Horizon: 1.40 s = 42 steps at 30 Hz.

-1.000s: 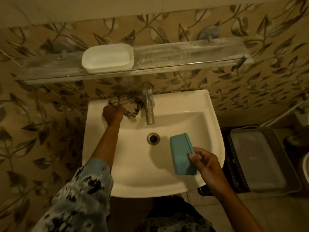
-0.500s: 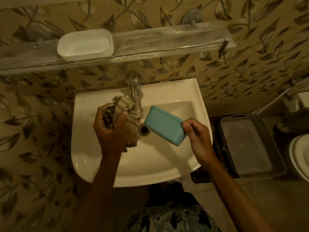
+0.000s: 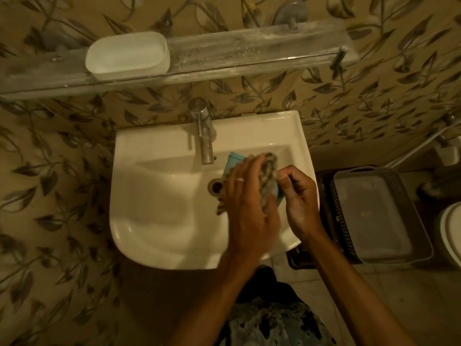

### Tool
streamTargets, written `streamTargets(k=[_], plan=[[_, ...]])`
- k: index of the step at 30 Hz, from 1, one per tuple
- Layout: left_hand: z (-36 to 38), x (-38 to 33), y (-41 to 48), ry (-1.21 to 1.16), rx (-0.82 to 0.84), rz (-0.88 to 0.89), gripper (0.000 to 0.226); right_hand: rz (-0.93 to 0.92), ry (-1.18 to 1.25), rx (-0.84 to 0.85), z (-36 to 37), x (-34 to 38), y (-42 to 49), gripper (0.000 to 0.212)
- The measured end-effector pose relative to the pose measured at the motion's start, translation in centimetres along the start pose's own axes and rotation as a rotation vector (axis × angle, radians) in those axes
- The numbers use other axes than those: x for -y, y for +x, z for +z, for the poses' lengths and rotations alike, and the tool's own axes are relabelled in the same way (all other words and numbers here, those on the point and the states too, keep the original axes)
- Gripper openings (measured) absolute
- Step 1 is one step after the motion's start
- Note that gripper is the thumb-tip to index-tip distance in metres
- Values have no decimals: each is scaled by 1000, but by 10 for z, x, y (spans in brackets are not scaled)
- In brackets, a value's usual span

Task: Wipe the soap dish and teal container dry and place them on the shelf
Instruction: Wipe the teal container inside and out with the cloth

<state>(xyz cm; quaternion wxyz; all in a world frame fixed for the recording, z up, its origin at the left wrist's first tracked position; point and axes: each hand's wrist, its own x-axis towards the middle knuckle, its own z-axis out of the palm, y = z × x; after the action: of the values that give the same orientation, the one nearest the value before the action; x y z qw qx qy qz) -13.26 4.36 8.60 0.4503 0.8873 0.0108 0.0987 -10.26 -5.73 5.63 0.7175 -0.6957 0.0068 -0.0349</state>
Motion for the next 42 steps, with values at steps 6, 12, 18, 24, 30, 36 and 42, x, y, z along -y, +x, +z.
streamTargets(k=[6, 12, 18, 24, 30, 36, 42], plan=[[5, -5, -2, 170, 18, 158, 58, -18, 65, -30, -1, -4, 2, 23], [-30, 14, 42, 42, -57, -113, 59, -67, 8, -10, -2, 6, 0, 28], [-21, 3, 28, 62, -20, -76, 66, -76, 52, -42, 3, 8, 4, 34], [4, -14, -14, 78, 15, 109, 57, -56, 159, -83, 9, 9, 1, 37], [-30, 10, 24, 20, 28, -12, 60, -51, 86, -83, 5, 6, -7, 34], [-37, 13, 33, -43, -56, -96, 65, -69, 77, -90, 11, 13, -11, 29], [-9, -24, -29, -44, -46, 81, 51, -46, 122, -111, 14, 19, -13, 30]])
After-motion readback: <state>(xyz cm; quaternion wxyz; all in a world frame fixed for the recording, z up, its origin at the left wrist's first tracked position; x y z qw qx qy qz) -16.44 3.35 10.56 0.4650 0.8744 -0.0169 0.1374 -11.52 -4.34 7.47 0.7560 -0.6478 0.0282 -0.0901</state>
